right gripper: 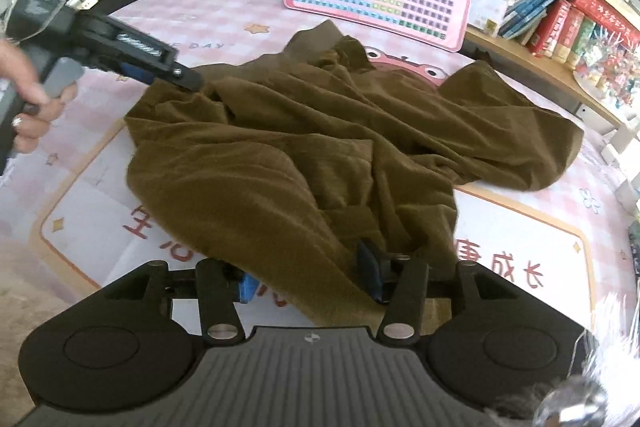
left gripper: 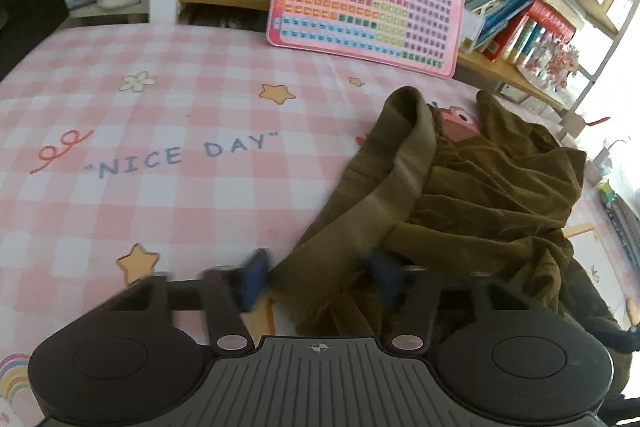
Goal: Fold clothes
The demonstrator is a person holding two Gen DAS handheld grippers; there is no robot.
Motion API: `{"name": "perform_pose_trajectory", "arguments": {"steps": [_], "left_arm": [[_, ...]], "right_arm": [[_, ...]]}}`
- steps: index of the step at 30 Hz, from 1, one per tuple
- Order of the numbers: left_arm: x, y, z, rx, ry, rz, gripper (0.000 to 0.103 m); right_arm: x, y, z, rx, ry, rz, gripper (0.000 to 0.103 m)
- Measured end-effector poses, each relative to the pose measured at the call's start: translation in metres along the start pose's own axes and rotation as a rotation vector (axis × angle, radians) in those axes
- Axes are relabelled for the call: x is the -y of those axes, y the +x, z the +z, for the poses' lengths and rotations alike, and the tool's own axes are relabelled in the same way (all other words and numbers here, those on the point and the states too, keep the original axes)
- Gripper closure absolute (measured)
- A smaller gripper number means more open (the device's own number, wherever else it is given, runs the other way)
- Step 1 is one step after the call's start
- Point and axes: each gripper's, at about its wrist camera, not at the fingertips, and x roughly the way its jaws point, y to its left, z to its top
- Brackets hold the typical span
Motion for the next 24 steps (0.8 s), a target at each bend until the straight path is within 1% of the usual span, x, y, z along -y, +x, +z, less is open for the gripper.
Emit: {"name": "perform_pose_trajectory", "arguments": {"steps": [1, 2, 3, 4, 6, 8, 10, 12, 14, 16, 19, 21, 24], "left_arm": [[0.000, 0.000, 0.000, 0.002, 0.001, -0.004, 0.083], [-0.003, -0.002, 0.001, 0.008, -0.006, -0.017, 0.091], [-0.005, -0.005, 0.001, 0.014, -0.013, -0.030, 0.092], [-0.008, -0.008, 0.001, 0.026, -0.020, -0.036, 0.093], [-0.016, -0.022, 0.000, 0.081, -0.043, -0.019, 0.093], [-0.029, -0.038, -0.003, 0.131, -0.088, 0.013, 0.093], [-0.045, -0.055, -0.005, 0.163, -0.133, 0.052, 0.093], [-0.062, -0.071, -0.008, 0.186, -0.182, 0.103, 0.093], [-0.079, -0.082, -0.016, 0.188, -0.230, 0.158, 0.093], [-0.092, -0.089, -0.026, 0.175, -0.264, 0.196, 0.092], [-0.103, -0.097, -0.038, 0.160, -0.292, 0.230, 0.092], [-0.105, -0.102, -0.044, 0.159, -0.298, 0.237, 0.091], [-0.105, -0.105, -0.049, 0.154, -0.301, 0.252, 0.091]], "right_arm": [[-0.001, 0.002, 0.000, -0.005, 0.004, -0.004, 0.058], [0.000, 0.004, 0.001, -0.010, 0.016, -0.005, 0.060], [0.002, 0.007, 0.001, -0.017, 0.031, -0.007, 0.063], [0.003, 0.011, 0.003, -0.024, 0.042, -0.003, 0.065], [0.003, 0.018, 0.006, -0.034, 0.038, -0.011, 0.071], [0.001, 0.026, 0.013, -0.030, 0.012, -0.011, 0.075], [-0.005, 0.032, 0.022, -0.015, -0.013, 0.009, 0.077], [-0.015, 0.040, 0.034, 0.004, -0.051, 0.037, 0.077], [-0.029, 0.048, 0.045, 0.026, -0.107, 0.067, 0.077], [-0.044, 0.054, 0.053, 0.040, -0.174, 0.093, 0.077], [-0.061, 0.054, 0.057, 0.049, -0.258, 0.119, 0.075], [-0.068, 0.049, 0.055, 0.050, -0.312, 0.142, 0.069], [-0.078, 0.039, 0.051, 0.059, -0.399, 0.179, 0.063]]}}
